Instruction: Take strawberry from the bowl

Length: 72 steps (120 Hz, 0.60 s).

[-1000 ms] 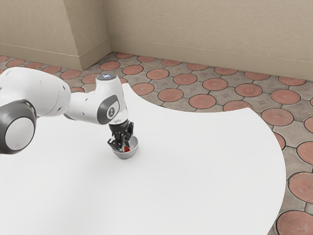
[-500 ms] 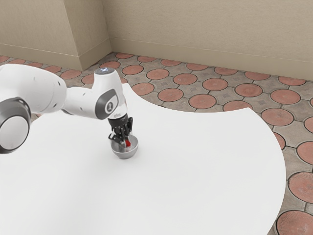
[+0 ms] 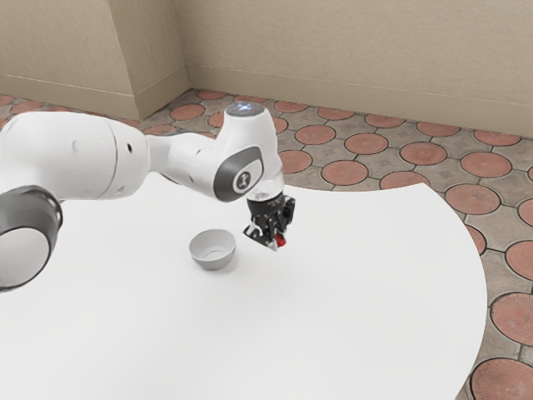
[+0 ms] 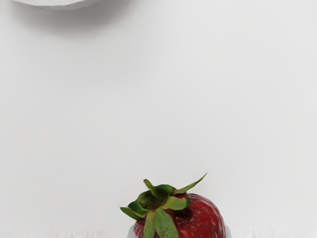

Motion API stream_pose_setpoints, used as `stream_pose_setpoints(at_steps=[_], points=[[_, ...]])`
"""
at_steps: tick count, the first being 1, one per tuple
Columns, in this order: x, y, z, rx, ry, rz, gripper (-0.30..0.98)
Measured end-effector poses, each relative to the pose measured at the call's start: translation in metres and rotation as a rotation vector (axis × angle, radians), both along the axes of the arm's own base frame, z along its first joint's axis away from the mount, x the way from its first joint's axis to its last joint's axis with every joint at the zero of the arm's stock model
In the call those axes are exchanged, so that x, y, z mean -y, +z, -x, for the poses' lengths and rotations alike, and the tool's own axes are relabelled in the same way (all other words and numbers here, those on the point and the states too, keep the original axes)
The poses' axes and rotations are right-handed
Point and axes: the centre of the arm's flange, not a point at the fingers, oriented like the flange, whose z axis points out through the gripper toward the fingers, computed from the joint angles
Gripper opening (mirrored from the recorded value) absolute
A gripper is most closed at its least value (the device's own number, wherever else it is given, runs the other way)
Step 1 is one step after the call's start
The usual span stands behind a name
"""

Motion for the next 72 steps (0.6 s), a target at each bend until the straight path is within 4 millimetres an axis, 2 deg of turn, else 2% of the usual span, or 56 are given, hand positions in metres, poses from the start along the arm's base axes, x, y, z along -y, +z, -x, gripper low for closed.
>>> stream_pose_setpoints(at_steps=[18,26,37,51,63,72], points=[[0.055,-0.003,-0.010,0.024,-0.076,-0.004,-0.07],[0.073,-0.006,-0.015,0.033,-0.100,-0.005,-0.07],[0.096,-0.022,-0.019,0.027,-0.129,-0.001,-0.06],[0.113,-0.045,-0.020,0.009,-0.151,0.003,-0.06],[0.117,-0.052,-0.022,0.006,-0.155,0.004,-0.06],[0.119,-0.054,-0.024,0.011,-0.156,0.006,0.05]])
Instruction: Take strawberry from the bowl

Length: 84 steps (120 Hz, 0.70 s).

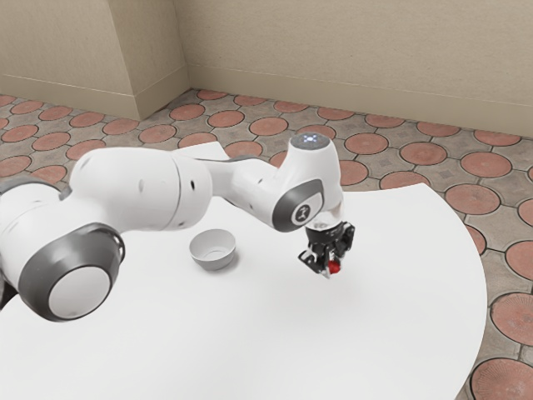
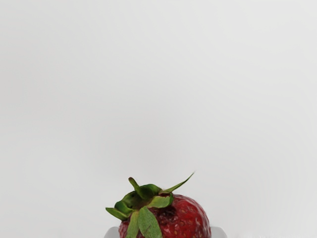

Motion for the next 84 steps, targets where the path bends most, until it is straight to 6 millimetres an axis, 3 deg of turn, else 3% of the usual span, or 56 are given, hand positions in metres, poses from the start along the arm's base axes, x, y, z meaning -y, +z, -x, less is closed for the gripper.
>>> stream_pose_setpoints(at_steps=[16,31,41,45,50,59,69,77,84], points=[[0.002,0.001,-0.002,0.012,-0.003,0.006,0.32],[0.002,0.002,-0.002,0.017,-0.005,0.009,0.47],[0.002,0.020,-0.001,0.030,-0.022,0.014,0.53],[0.000,0.042,0.000,0.041,-0.032,0.020,0.55],[-0.009,0.086,0.002,0.062,-0.045,0.029,0.57],[-0.041,0.159,0.009,0.086,-0.063,0.025,0.60],[-0.072,0.242,0.033,0.109,-0.121,-0.011,0.62],[-0.120,0.295,0.050,0.113,-0.156,-0.038,0.63],[-0.175,0.317,0.059,0.086,-0.185,-0.065,0.64]])
